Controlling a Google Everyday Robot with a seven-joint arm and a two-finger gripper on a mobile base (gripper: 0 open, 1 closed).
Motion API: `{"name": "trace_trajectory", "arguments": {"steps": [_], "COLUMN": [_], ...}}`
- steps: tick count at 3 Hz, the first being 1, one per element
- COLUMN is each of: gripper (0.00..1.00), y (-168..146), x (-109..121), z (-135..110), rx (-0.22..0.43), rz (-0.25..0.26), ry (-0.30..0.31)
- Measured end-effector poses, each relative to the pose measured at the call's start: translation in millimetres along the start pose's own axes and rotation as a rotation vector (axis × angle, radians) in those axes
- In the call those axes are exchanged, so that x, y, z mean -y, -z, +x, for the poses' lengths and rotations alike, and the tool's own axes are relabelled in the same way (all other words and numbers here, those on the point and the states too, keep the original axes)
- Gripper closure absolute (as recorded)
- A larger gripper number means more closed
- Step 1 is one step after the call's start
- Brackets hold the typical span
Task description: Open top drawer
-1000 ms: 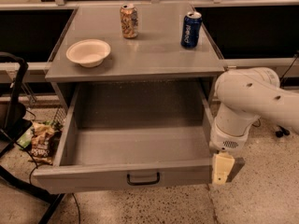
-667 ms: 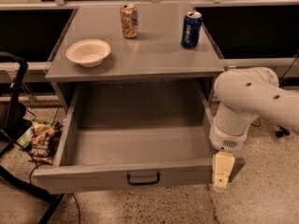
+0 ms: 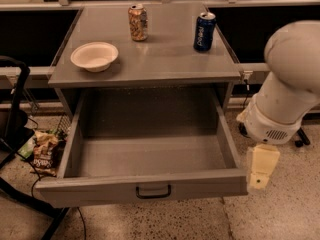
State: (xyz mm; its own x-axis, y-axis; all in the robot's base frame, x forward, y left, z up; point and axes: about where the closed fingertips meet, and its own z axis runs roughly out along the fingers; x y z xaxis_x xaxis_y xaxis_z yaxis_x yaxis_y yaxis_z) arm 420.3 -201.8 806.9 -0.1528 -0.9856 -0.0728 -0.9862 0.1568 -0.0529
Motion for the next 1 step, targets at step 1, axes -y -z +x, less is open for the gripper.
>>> {"name": "trace_trajectory", "arguments": {"steps": [1], "gripper": [0.00], "y": [41.8], "x": [-10.8], "z": [-1.8], "rx": [0.030], "rz": [0.088], "ry": [0.026]}}
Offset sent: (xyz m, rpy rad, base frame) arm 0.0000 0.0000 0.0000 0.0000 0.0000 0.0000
